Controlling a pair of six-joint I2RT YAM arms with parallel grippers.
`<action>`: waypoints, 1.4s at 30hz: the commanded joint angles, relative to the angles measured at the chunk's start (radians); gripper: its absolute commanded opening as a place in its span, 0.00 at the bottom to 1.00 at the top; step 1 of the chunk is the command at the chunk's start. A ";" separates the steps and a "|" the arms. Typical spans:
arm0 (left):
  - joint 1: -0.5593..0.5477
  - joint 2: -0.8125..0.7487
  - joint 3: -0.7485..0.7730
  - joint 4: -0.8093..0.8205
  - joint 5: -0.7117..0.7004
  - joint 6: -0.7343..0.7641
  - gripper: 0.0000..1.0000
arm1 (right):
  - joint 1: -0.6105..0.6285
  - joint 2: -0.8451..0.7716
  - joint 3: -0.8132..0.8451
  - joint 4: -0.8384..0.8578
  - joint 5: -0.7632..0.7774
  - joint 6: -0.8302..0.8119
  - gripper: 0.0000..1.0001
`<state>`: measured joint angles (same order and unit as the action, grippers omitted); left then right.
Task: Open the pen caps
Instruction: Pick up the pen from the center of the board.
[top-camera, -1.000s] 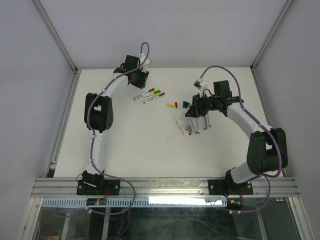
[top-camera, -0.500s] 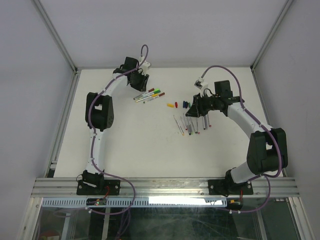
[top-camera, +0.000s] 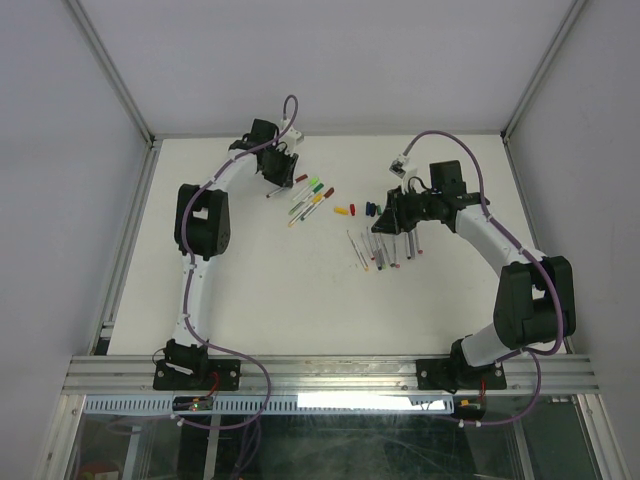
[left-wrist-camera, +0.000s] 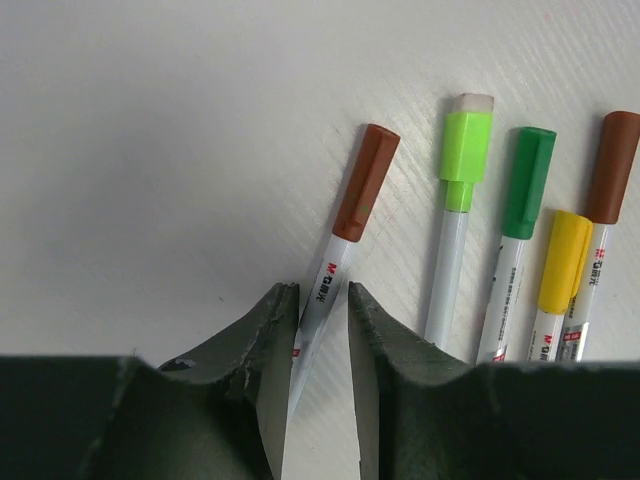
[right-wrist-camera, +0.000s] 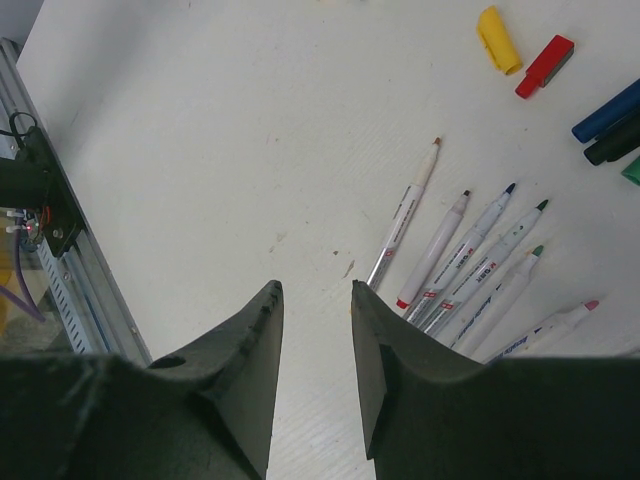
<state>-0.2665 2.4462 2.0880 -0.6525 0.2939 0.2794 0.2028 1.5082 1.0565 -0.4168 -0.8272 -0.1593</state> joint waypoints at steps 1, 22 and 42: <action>0.004 -0.005 0.030 0.014 0.027 0.009 0.27 | -0.007 -0.019 0.040 0.015 -0.029 -0.009 0.36; -0.002 -0.287 -0.412 0.152 -0.248 -0.187 0.00 | -0.009 -0.020 0.042 0.013 -0.041 -0.009 0.36; -0.099 -0.615 -0.957 0.140 -0.435 -0.508 0.31 | -0.008 -0.007 0.042 0.010 -0.055 -0.006 0.36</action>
<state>-0.3614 1.7832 1.0882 -0.4419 -0.1154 -0.1955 0.2001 1.5085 1.0565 -0.4206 -0.8543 -0.1589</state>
